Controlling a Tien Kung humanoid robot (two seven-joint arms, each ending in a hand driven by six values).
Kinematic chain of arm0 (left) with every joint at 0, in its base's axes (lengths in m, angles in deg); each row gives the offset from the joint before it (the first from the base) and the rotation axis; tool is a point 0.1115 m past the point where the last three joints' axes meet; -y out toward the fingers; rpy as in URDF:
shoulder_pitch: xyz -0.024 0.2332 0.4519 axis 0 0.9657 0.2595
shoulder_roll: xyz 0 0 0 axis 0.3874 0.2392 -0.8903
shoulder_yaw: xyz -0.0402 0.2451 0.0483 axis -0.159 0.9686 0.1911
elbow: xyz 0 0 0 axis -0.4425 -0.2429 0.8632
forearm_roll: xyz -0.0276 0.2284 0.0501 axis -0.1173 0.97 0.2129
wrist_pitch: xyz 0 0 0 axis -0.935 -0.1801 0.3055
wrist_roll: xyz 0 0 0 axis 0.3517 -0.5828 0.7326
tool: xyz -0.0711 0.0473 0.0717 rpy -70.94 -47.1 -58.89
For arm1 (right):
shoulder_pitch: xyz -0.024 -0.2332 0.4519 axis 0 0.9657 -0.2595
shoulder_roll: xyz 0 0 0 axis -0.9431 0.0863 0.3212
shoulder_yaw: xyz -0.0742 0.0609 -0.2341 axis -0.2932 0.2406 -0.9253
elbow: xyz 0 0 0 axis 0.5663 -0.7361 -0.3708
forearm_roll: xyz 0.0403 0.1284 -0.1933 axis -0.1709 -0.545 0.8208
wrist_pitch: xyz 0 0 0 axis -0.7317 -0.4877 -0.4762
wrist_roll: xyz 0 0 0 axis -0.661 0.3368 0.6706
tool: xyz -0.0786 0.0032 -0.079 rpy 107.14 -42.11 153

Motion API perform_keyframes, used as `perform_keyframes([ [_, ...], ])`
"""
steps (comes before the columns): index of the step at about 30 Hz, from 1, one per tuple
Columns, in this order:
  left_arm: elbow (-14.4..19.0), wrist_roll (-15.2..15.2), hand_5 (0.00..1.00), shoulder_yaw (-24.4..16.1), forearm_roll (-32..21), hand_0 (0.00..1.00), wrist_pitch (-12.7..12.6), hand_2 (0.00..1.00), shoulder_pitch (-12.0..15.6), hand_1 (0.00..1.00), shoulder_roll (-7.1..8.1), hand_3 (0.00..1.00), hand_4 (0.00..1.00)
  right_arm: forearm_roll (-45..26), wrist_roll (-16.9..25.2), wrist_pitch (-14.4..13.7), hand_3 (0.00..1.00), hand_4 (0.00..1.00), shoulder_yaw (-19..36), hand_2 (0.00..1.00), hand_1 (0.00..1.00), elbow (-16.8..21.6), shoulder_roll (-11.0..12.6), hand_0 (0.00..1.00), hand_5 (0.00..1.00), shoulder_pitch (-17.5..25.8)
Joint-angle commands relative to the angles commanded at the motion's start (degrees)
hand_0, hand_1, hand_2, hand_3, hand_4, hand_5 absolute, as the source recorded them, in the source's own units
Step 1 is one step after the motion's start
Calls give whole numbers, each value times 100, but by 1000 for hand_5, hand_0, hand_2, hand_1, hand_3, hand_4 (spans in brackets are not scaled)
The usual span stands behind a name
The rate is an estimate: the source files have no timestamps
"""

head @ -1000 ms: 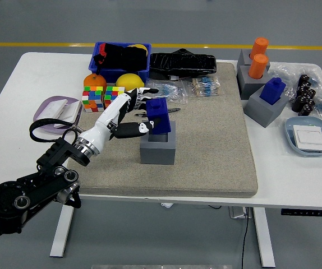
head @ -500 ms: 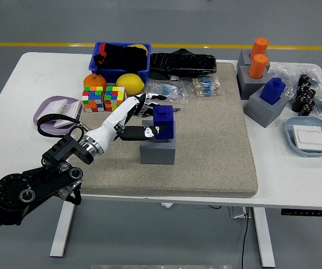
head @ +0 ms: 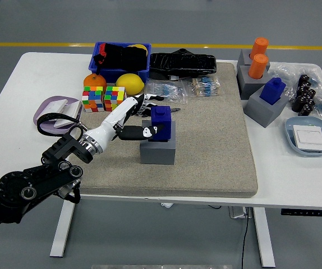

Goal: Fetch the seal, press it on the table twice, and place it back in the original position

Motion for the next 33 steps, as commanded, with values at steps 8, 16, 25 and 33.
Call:
perform_keyframes([
  [8,-36,13,2,35,2,652,-9,563,-6,583,26,808,633,2,8,3,620,808,-5,666,685,0,0,785,442,-4],
  [16,-88,3,2,75,-26,652,-11,562,-20,584,14,807,632,1,9,-1,619,808,6,666,685,0,0,785,442,-6],
  [25,-74,2,2,96,-26,652,-7,562,-8,584,-5,807,632,10,10,-3,620,808,14,666,685,0,-2,785,443,-5],
  [33,-75,12,2,119,-13,652,-3,563,-32,583,21,806,630,13,16,-8,620,808,13,665,685,0,1,785,442,-2],
])
